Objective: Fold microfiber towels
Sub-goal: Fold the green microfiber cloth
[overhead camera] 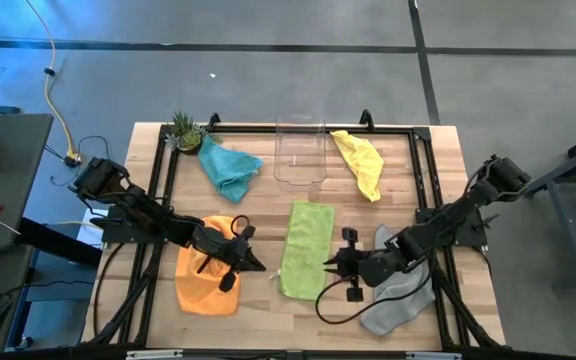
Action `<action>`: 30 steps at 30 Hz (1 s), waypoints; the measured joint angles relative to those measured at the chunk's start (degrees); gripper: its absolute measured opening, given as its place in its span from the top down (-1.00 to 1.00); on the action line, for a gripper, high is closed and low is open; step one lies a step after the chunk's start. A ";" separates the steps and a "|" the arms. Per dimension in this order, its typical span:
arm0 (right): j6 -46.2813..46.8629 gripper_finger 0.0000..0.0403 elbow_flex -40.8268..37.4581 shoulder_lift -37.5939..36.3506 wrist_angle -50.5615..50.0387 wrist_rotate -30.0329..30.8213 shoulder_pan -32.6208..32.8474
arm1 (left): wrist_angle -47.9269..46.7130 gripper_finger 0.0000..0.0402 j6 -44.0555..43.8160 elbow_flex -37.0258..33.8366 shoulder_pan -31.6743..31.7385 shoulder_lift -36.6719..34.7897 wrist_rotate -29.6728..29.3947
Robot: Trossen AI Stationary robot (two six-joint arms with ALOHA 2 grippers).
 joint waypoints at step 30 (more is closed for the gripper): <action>-3.96 -0.10 19.49 19.80 -20.69 -9.93 2.29 | -0.27 1.00 -0.21 0.00 0.00 0.00 0.19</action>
